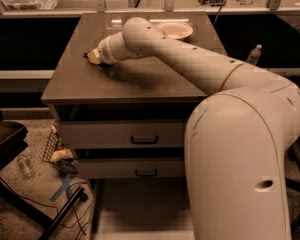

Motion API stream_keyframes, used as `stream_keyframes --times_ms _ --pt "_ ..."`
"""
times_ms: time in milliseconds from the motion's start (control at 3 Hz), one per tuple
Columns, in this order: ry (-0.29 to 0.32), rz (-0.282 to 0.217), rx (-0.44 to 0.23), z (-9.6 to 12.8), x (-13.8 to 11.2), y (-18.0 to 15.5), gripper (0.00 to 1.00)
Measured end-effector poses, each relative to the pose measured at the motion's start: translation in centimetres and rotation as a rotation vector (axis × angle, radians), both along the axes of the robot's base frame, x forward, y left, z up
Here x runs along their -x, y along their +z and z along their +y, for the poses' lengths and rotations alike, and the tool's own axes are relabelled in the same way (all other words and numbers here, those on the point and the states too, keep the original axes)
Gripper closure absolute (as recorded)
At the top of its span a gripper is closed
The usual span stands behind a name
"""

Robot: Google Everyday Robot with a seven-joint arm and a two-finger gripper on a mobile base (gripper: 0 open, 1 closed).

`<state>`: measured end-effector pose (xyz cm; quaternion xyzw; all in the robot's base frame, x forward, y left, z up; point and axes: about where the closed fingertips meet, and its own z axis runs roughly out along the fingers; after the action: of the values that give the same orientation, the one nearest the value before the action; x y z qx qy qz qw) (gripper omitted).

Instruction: Place rxbar chocolate into bottom drawer

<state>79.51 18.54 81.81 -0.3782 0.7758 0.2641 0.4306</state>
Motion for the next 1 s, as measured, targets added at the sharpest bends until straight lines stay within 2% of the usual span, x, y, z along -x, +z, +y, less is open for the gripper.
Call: stream_keyframes --times_ms 667,1000 --pt "0.000 0.000 0.000 0.01 0.00 -0.01 0.07" --pt "0.001 0.001 0.000 0.05 0.01 -0.04 0.00"
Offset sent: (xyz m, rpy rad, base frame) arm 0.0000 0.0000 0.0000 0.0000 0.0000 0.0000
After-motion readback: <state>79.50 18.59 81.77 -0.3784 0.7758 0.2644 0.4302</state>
